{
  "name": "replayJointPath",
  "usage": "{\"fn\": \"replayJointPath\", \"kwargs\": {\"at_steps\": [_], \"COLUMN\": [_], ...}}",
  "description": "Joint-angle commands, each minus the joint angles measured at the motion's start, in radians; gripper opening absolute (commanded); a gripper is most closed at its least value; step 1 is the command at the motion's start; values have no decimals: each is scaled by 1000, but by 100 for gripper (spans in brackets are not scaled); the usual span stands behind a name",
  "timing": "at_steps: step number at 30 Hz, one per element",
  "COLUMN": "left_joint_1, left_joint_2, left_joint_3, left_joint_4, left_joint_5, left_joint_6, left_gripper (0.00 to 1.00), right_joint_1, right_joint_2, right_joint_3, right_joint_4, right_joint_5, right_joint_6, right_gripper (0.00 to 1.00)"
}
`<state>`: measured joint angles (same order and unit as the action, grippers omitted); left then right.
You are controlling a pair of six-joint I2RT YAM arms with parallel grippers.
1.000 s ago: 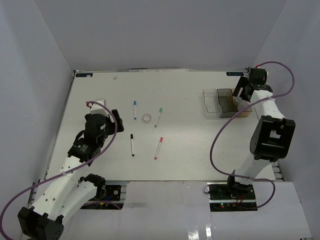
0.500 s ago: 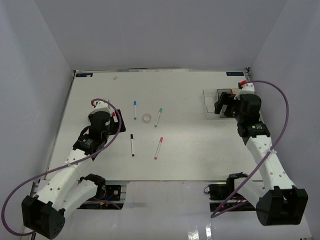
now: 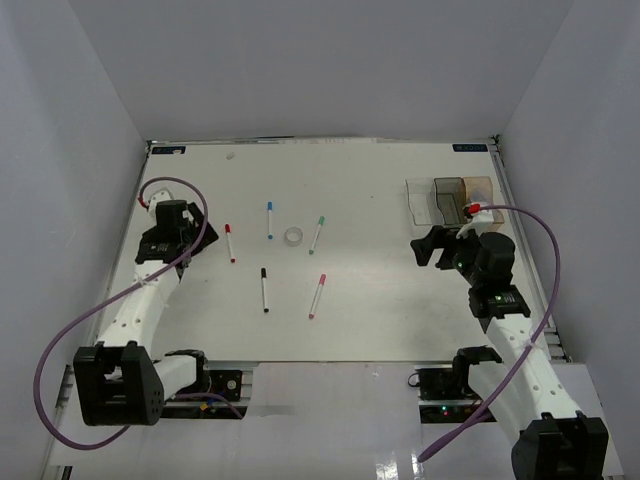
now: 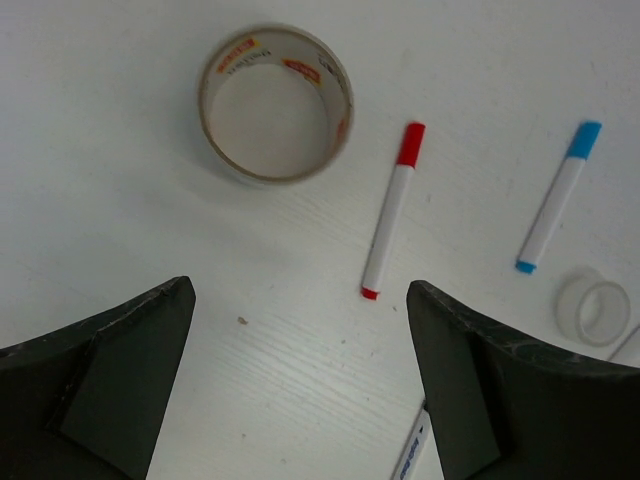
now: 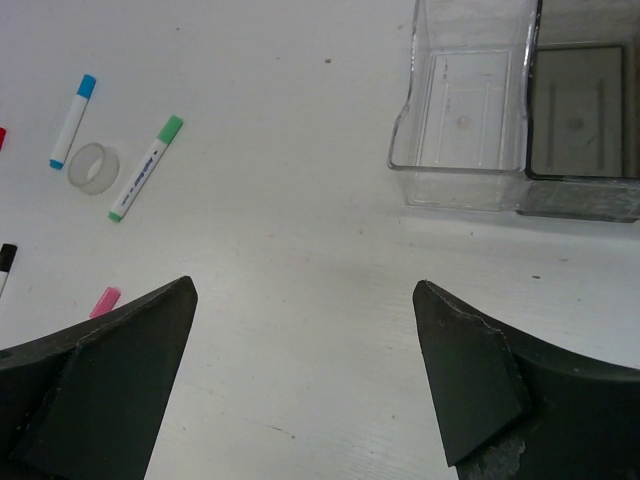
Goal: Sort the stationery into containers
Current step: Pick up the stationery from the center of the board.
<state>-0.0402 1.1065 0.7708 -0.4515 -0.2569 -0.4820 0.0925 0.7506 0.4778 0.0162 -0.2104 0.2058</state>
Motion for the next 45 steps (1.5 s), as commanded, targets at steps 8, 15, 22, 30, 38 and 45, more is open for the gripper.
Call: {"fn": "replayJointPath", "kwargs": {"at_steps": [8, 15, 22, 30, 38, 45], "left_joint_1": [226, 235, 235, 235, 235, 218], "left_joint_2": [226, 394, 469, 524, 472, 322], "left_joint_3": [148, 226, 243, 243, 223, 194], "left_joint_4": [50, 71, 77, 85, 103, 149], "left_joint_5": [39, 45, 13, 16, 59, 221], "left_joint_6": [-86, -76, -75, -61, -49, -33], "left_gripper": [96, 88, 72, 51, 17, 4], "right_joint_1": [65, 88, 92, 93, 93, 93], "right_joint_2": [-77, -92, -92, -91, -91, -88], "right_joint_3": [-64, -67, -67, -62, -54, 22], "right_joint_4": [123, 111, 107, 97, 80, 1], "right_joint_5": [-14, 22, 32, 45, 36, -33], "right_joint_6": [20, 18, 15, 14, 10, -2], "right_gripper": [95, 95, 95, 95, 95, 95]}}
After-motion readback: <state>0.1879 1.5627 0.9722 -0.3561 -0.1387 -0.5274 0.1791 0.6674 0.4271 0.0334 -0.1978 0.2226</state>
